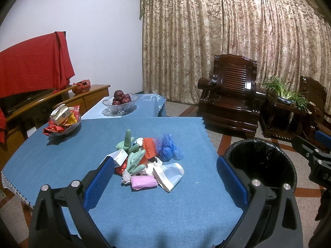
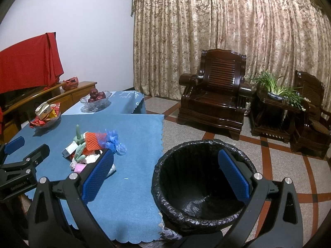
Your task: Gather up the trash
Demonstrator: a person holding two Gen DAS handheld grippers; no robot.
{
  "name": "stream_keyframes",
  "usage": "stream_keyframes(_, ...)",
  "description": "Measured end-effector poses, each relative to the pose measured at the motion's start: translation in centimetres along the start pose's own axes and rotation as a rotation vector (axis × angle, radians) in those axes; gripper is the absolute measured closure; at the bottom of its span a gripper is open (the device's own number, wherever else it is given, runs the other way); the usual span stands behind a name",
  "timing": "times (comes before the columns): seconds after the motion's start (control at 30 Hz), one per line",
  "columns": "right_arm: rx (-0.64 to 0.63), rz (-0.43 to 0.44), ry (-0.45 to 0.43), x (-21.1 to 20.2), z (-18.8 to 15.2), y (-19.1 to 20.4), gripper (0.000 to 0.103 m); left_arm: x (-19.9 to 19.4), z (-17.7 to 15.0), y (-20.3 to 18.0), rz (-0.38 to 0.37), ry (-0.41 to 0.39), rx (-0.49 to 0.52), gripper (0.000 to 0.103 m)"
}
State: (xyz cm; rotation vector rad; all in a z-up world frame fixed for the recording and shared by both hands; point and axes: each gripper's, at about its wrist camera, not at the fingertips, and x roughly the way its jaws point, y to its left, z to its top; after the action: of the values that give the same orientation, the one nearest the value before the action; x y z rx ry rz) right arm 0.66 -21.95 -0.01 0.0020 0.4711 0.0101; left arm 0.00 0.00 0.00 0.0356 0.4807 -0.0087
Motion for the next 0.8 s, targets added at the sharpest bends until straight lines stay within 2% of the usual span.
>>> stream_keyframes(0.73,0.001,0.002,0.000,0.09,-0.18,0.11,0.005,0.00,0.00,0.00,0.000,0.002,-0.003,0.006)
stream_keyframes(0.8,0.000,0.003,-0.001,-0.09,0.64,0.02,0.005,0.00,0.00,0.00,0.000,0.002,-0.003,0.006)
